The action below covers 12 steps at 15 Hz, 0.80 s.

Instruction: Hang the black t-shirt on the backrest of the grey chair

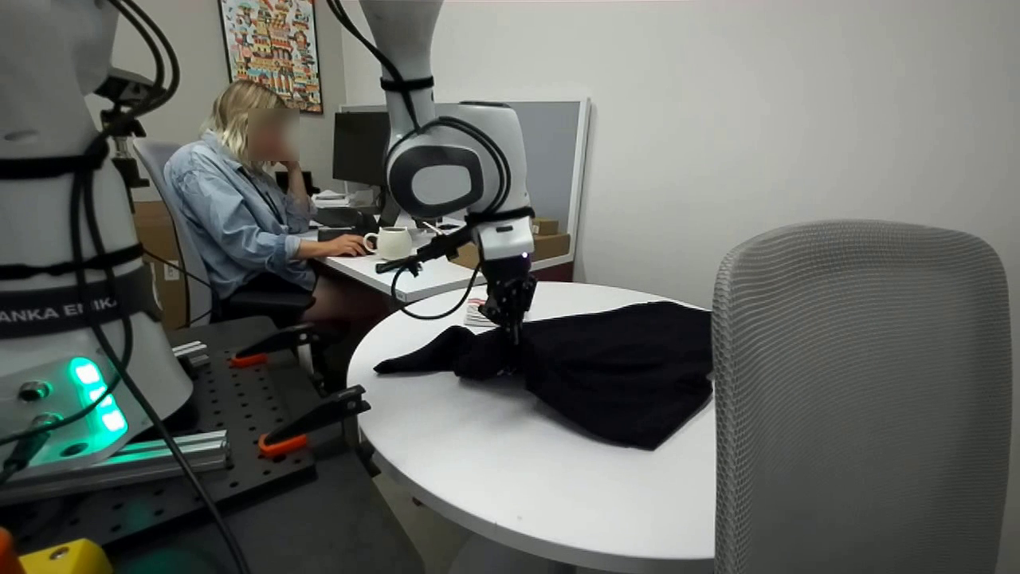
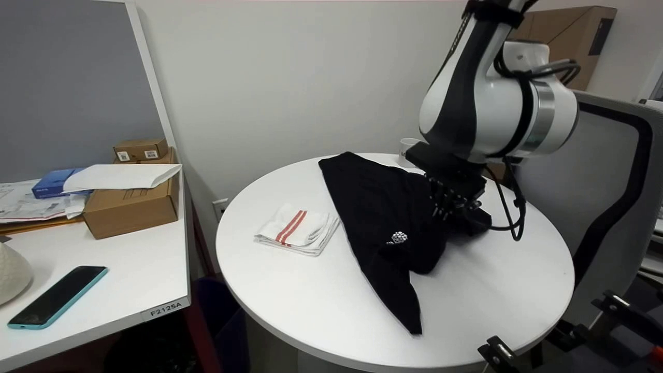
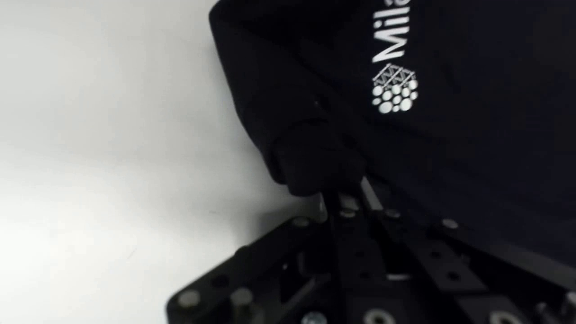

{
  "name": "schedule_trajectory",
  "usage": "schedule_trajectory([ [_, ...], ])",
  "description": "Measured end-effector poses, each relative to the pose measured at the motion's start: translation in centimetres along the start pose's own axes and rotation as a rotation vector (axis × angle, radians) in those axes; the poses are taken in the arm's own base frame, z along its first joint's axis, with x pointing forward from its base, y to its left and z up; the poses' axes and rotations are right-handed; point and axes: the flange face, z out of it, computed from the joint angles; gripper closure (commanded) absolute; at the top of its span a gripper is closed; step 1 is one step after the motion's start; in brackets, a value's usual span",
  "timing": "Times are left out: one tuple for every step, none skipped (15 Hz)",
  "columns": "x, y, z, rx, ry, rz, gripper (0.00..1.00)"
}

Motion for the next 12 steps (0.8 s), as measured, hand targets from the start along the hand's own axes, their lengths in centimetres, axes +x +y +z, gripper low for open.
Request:
schedule_trajectory([
  [-0.8, -1.0, -1.6, 0.017, -0.001, -0.026, 0.99],
  [-1.7, -1.9, -3.4, 0.037, -0.002, -0.051, 0.99],
  [-2.5, -2.8, -5.2, 0.054, -0.002, -0.076, 0.99],
  [-3.2, -3.6, -7.1, 0.072, 0.0, -0.097, 0.99],
  [-3.7, -4.3, -8.9, 0.088, 0.004, -0.114, 0.99],
  [-4.0, -4.8, -10.8, 0.102, 0.011, -0.131, 0.99],
  [-4.0, -5.3, -12.5, 0.11, 0.022, -0.147, 0.99],
  [-3.8, -5.7, -14.4, 0.115, 0.037, -0.158, 0.99],
  [-3.6, -6.1, -16.2, 0.115, 0.056, -0.166, 0.99],
  [-3.3, -6.5, -18.3, 0.11, 0.075, -0.17, 0.99],
  [-3.0, -7.0, -20.5, 0.102, 0.088, -0.173, 0.99],
  [-2.6, -7.7, -23.0, 0.097, 0.099, -0.172, 0.99],
])
